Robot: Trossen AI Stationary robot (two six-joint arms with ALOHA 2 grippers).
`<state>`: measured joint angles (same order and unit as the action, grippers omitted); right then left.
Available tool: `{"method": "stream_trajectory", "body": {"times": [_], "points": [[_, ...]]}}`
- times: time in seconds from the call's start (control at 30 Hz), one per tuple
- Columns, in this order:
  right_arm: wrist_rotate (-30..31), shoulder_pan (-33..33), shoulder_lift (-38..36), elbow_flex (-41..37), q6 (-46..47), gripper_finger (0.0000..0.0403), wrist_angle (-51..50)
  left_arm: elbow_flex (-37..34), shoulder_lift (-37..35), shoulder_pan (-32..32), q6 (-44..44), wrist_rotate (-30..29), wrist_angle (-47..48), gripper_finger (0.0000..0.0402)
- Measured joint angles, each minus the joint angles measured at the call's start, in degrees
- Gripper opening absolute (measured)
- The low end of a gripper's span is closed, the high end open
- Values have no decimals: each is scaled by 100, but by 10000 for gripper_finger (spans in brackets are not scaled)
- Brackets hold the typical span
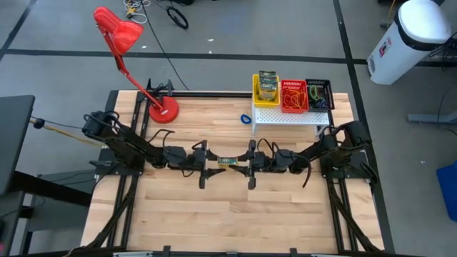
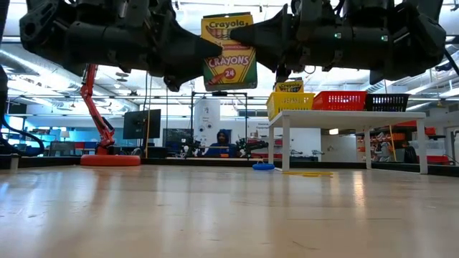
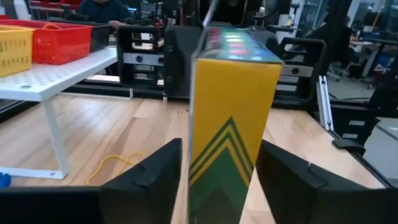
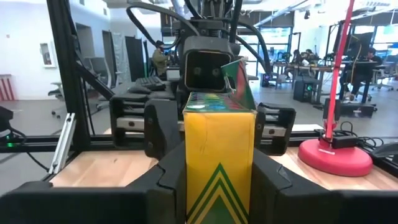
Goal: Pick & Place Office Desk Supplies
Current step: Put the yellow crayon box on the yellow basket
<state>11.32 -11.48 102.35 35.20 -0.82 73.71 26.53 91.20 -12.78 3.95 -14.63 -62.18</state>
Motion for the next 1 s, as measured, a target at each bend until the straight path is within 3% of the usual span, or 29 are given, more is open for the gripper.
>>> {"method": "stream_trajectory", "body": {"times": [0.23,0.33,0.47,0.6,0.73,0.83,1.0], "points": [[237,-112,0,0,15,135,-6,-22,-39,0,-246,94,-6,127],[657,-245,-32,4,15,165,-54,-54,-44,2,-243,170,68,122],[1249,-423,-434,4,120,209,-889,-55,-44,2,-185,207,307,122],[1573,-572,-1317,68,447,248,-2685,-55,-44,8,-187,225,743,129],[1587,-533,-2037,848,1173,273,-5658,-24,-44,14,-182,240,1277,128],[1316,-393,-1919,1763,1320,279,-7397,94,-44,52,-182,235,1704,127],[519,-118,-1204,2973,1233,281,-8772,253,-44,125,-257,207,1901,127]]}}
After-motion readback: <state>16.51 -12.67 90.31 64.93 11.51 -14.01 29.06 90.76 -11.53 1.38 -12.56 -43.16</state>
